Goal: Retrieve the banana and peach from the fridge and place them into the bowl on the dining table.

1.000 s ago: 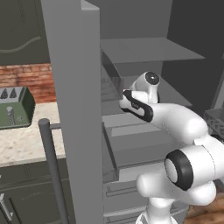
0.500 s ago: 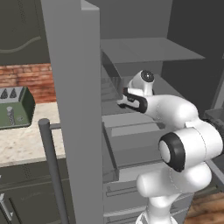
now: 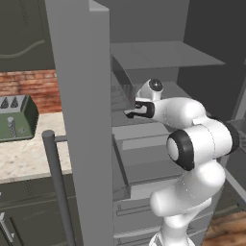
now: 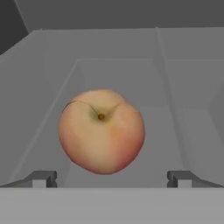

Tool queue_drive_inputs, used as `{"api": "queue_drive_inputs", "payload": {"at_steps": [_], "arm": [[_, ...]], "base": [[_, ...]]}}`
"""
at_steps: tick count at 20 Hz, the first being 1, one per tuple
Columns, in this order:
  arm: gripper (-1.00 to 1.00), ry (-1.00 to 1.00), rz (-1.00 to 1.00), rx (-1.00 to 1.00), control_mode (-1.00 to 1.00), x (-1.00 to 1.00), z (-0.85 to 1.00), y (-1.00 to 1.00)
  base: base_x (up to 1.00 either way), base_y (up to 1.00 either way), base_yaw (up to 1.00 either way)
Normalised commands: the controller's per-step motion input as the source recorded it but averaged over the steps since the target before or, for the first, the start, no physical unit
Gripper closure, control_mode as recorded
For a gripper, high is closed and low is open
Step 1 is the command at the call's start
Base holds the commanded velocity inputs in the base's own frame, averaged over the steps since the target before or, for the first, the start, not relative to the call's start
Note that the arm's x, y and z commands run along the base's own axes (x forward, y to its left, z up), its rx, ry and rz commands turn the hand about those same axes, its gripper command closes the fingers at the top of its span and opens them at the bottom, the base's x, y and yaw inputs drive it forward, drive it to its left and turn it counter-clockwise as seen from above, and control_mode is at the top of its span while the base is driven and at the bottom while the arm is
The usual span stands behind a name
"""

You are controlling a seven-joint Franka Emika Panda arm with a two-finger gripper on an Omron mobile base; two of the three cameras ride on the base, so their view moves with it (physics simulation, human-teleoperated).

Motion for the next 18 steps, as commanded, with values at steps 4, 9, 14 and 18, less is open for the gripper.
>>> {"api": "queue_drive_inputs", "payload": {"at_steps": [4, 9, 14, 18], "arm": [[-1.00, 0.00, 0.00, 0.00, -1.00, 0.45, -0.15, 0.08], [-1.00, 0.00, 0.00, 0.00, -1.00, 0.44, -0.10, 0.07], [-1.00, 0.01, 0.00, 0.00, -1.00, 0.35, -0.13, 0.08], [-1.00, 0.07, 0.00, 0.00, -1.00, 0.01, -0.67, 0.06]], "base": [[0.00, 0.00, 0.00], [0.00, 0.00, 0.00], [0.00, 0.00, 0.00], [0.00, 0.00, 0.00]]}}
